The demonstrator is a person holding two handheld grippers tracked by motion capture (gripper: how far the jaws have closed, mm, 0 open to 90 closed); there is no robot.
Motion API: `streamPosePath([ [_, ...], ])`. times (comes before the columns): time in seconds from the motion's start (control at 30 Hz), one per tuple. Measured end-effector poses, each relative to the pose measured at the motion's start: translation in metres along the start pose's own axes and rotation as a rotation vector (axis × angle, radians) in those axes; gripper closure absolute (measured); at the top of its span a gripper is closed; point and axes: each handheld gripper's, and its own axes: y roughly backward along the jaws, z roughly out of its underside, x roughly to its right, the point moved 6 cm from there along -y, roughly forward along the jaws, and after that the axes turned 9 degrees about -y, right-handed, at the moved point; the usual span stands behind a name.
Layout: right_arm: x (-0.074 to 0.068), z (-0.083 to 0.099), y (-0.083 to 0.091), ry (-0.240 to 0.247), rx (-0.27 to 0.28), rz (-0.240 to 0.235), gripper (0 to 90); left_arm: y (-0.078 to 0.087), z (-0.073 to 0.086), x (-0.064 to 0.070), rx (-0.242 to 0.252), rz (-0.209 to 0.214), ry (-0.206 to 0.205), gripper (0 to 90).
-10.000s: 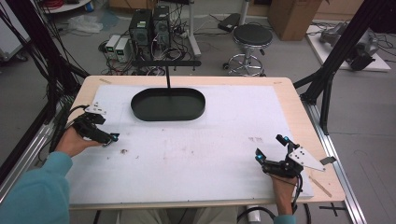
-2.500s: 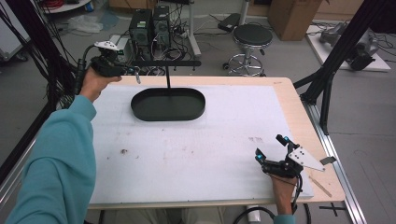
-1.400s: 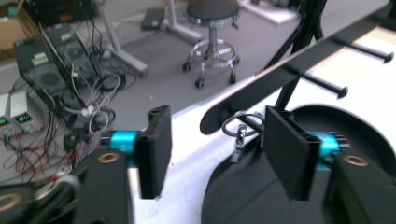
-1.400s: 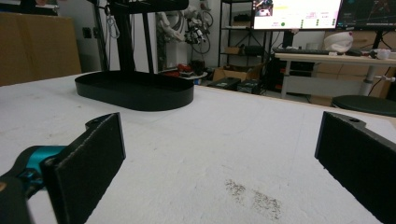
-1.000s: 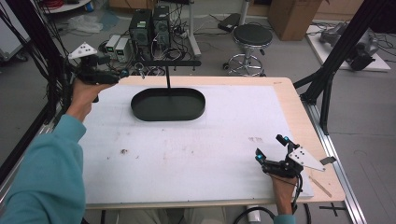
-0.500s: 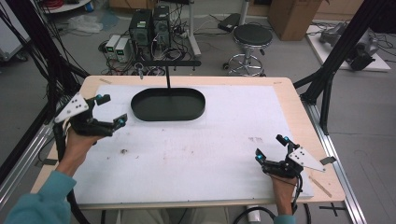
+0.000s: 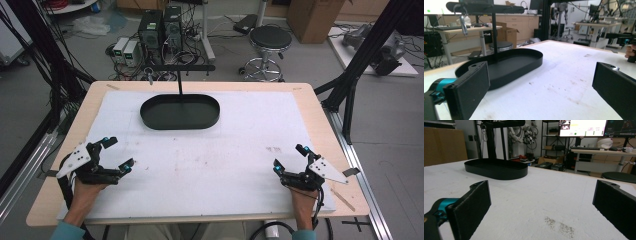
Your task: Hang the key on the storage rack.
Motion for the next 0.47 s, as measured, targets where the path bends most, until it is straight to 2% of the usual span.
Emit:
streamPosePath([
  [0.1,0.0,0.0,0.0,-0.001,-0.002,0.001,0.8,0.005,0.01,0.003,0.012,-0.013,-0.002,1.7],
  [0.17,0.0,0.0,0.0,-0.005,-0.004,0.0,0.8,0.006,0.016,0.004,0.0,-0.017,-0.008,1.7],
  [0.23,0.0,0.0,0.0,0.001,-0.002,-0.001,0.8,0.009,0.015,0.006,0.031,-0.025,-0.025,1.7],
  [0.3,-0.001,0.001,0.0,-0.005,-0.008,-0.001,0.8,0.01,0.015,0.007,0.037,-0.033,-0.037,1.7],
  [0.4,-0.001,0.0,0.0,0.003,-0.004,0.001,0.8,0.01,0.016,0.005,0.036,-0.043,-0.021,1.7],
  [0.47,-0.001,0.001,0.0,0.006,-0.003,0.001,0.8,0.009,0.016,0.006,0.033,-0.047,-0.033,1.7],
])
